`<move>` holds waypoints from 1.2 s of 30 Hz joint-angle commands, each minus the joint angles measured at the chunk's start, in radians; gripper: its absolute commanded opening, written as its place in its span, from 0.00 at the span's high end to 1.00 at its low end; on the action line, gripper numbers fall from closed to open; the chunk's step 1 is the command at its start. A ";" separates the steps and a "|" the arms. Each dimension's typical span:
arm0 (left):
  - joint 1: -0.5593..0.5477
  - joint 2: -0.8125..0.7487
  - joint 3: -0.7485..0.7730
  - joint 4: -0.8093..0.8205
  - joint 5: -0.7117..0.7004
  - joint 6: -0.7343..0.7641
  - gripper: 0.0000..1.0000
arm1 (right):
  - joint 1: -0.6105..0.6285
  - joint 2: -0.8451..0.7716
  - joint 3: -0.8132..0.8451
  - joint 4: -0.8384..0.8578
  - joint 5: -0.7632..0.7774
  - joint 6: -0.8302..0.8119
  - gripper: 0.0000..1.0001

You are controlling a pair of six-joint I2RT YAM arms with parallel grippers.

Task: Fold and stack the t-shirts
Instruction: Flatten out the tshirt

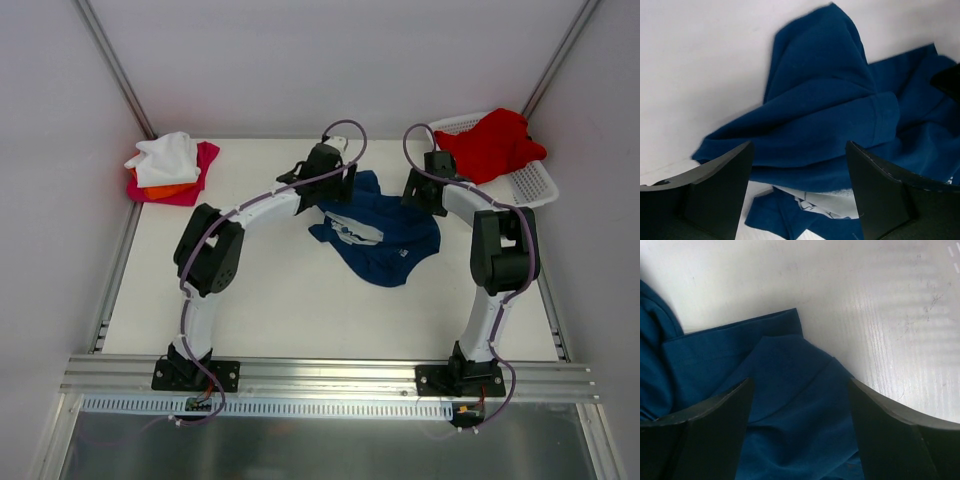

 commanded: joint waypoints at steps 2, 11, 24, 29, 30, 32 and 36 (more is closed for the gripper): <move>-0.077 0.055 0.083 -0.032 0.000 0.064 0.29 | -0.005 0.010 0.017 0.026 -0.014 0.020 0.21; -0.178 0.087 0.161 -0.041 -0.058 0.133 0.29 | -0.021 0.021 0.023 0.023 -0.044 0.029 0.21; -0.189 0.182 0.255 -0.075 -0.129 0.183 0.28 | -0.031 0.012 0.010 0.026 -0.075 0.034 0.22; -0.189 0.194 0.259 -0.077 -0.140 0.177 0.35 | -0.033 0.010 0.008 0.027 -0.075 0.035 0.22; -0.189 0.199 0.258 -0.078 -0.141 0.177 0.38 | -0.034 0.009 0.007 0.027 -0.075 0.037 0.22; -0.189 0.202 0.258 -0.078 -0.152 0.182 0.51 | -0.034 0.009 0.004 0.029 -0.077 0.037 0.22; -0.189 0.204 0.256 -0.078 -0.189 0.189 0.91 | -0.034 0.010 0.004 0.030 -0.081 0.035 0.22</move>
